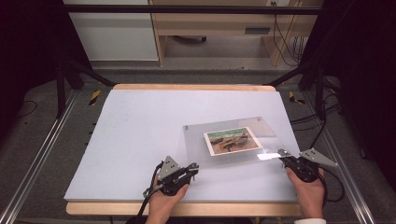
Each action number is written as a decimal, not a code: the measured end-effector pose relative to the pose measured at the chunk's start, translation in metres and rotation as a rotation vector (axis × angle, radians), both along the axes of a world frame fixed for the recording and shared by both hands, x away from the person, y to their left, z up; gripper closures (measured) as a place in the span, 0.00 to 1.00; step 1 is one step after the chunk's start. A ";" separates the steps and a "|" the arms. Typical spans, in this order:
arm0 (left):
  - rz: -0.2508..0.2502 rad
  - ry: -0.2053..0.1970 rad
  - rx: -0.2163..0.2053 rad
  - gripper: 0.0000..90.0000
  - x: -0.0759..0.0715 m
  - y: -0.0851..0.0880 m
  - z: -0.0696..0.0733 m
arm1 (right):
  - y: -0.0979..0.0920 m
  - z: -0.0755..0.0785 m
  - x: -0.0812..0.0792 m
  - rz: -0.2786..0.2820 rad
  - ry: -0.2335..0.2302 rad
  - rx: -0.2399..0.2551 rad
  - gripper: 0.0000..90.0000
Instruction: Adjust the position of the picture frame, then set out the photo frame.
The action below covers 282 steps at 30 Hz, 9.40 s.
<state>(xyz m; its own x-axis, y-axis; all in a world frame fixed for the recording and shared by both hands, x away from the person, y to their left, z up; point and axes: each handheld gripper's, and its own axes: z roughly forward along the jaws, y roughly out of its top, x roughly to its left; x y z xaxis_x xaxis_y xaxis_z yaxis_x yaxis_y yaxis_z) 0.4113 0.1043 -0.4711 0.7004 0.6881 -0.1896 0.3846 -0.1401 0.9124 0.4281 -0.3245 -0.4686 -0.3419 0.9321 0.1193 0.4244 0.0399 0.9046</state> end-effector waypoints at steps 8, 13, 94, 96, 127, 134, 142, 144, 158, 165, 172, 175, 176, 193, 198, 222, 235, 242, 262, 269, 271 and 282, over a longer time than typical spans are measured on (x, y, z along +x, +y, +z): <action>0.005 0.017 -0.010 0.94 0.004 0.006 -0.001 | 0.003 0.000 0.001 0.012 0.027 0.014 0.93; 0.006 0.024 -0.010 0.94 0.005 0.009 0.001 | 0.006 0.002 0.002 0.015 0.033 0.019 0.94; 0.144 -0.041 0.027 0.93 0.064 0.138 0.028 | 0.150 0.030 0.030 0.019 0.004 -0.052 0.93; 0.145 -0.039 0.037 0.93 0.063 0.138 0.027 | 0.149 0.027 0.029 0.023 0.012 -0.041 0.93; 0.139 0.018 0.092 0.93 0.057 0.130 0.009 | 0.142 0.004 0.028 0.028 0.043 -0.033 0.94; 0.141 0.033 0.106 0.94 0.056 0.129 0.006 | 0.142 0.000 0.028 0.032 0.059 -0.027 0.94; 0.137 0.039 0.115 0.94 0.056 0.128 0.005 | 0.142 -0.001 0.029 0.031 0.069 -0.024 0.94; 0.136 0.041 0.118 0.94 0.056 0.127 0.005 | 0.141 -0.002 0.029 0.032 0.067 -0.027 0.94; 0.139 0.054 0.137 0.94 0.057 0.126 0.001 | 0.141 -0.006 0.031 0.033 0.087 -0.033 0.94; 0.139 0.058 0.148 0.93 0.057 0.124 -0.001 | 0.141 -0.008 0.032 0.034 0.092 -0.035 0.94; 0.138 0.061 0.153 0.94 0.058 0.123 -0.002 | 0.140 -0.009 0.033 0.032 0.097 -0.036 0.94; 0.133 0.064 0.165 0.93 0.058 0.123 -0.002 | 0.140 -0.010 0.033 0.030 0.099 -0.038 0.94; 0.135 0.064 0.168 0.93 0.058 0.122 -0.003 | 0.140 -0.010 0.033 0.028 0.105 -0.036 0.93; 0.139 0.069 0.177 0.93 0.058 0.122 -0.004 | 0.140 -0.012 0.033 0.034 0.111 -0.035 0.94; 0.142 0.067 0.179 0.93 0.058 0.122 -0.004 | 0.140 -0.012 0.034 0.033 0.109 -0.036 0.94; 0.117 0.097 0.183 0.43 0.046 0.116 0.005 | 0.136 -0.003 0.012 0.115 0.195 -0.155 0.29; 0.129 0.093 0.173 0.15 0.043 0.124 0.020 | 0.116 0.015 -0.002 0.065 0.090 -0.078 0.11; 0.148 0.041 0.142 0.07 0.041 0.134 0.028 | 0.114 0.019 -0.004 0.072 0.057 -0.075 0.06; 0.093 0.070 0.171 0.07 0.071 0.122 0.074 | 0.126 0.057 0.033 0.160 0.049 -0.162 0.20; 0.121 0.157 0.214 0.09 0.091 0.116 0.066 | 0.128 0.055 0.059 0.222 0.134 -0.123 0.22; 0.136 0.173 0.219 0.09 0.094 0.115 0.061 | 0.128 0.054 0.064 0.235 0.162 -0.115 0.23; 0.165 0.249 0.178 0.15 0.099 0.112 0.035 | 0.129 0.045 0.080 0.242 0.249 -0.088 0.20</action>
<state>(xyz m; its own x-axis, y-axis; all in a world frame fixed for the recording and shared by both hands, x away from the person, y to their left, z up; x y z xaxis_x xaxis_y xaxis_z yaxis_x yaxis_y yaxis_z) 0.5107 0.2161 -0.4357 0.5239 0.8261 -0.2076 0.6234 -0.2058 0.7544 0.5077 -0.1959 -0.4234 -0.5247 0.8381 0.1495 0.6000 0.2395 0.7633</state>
